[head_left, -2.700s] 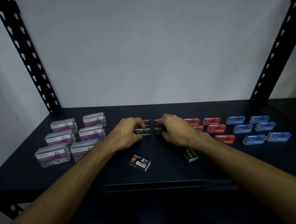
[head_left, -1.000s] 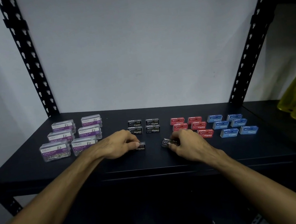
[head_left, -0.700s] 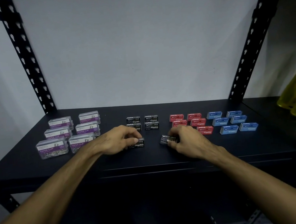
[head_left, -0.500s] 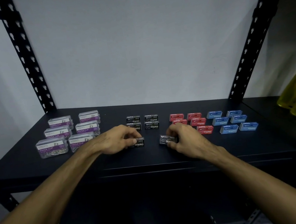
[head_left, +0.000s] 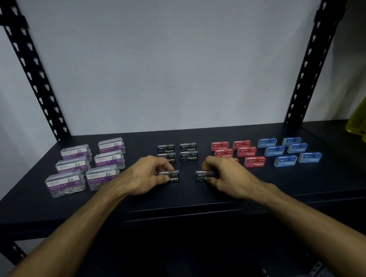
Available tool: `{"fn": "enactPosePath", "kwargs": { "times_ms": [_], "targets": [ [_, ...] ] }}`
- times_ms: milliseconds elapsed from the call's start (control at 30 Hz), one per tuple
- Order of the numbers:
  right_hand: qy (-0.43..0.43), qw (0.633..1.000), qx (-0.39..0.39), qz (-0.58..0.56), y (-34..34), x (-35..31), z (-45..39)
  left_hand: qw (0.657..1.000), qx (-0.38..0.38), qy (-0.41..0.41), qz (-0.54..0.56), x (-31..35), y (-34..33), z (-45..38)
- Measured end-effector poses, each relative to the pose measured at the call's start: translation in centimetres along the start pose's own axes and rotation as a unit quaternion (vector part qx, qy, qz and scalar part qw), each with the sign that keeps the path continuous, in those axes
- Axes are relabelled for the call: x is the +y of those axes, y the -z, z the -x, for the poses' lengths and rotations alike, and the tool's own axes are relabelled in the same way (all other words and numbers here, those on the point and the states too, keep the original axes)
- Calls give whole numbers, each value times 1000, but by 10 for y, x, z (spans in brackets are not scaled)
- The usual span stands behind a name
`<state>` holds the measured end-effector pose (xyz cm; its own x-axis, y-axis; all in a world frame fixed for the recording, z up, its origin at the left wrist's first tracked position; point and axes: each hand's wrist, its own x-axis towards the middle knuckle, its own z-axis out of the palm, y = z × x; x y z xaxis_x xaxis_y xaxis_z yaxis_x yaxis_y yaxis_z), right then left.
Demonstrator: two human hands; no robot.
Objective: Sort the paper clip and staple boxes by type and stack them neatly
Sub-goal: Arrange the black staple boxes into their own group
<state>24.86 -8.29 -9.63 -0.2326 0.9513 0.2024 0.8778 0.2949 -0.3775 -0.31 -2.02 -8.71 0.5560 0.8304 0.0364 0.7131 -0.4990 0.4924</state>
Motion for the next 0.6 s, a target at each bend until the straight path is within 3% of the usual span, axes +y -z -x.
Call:
{"fn": "enactPosePath", "kwargs": {
  "times_ms": [600],
  "targets": [
    [8, 1000, 7, 14, -13, -9, -38, 997, 57, 20, -54, -3, -6, -20]
  ]
}}
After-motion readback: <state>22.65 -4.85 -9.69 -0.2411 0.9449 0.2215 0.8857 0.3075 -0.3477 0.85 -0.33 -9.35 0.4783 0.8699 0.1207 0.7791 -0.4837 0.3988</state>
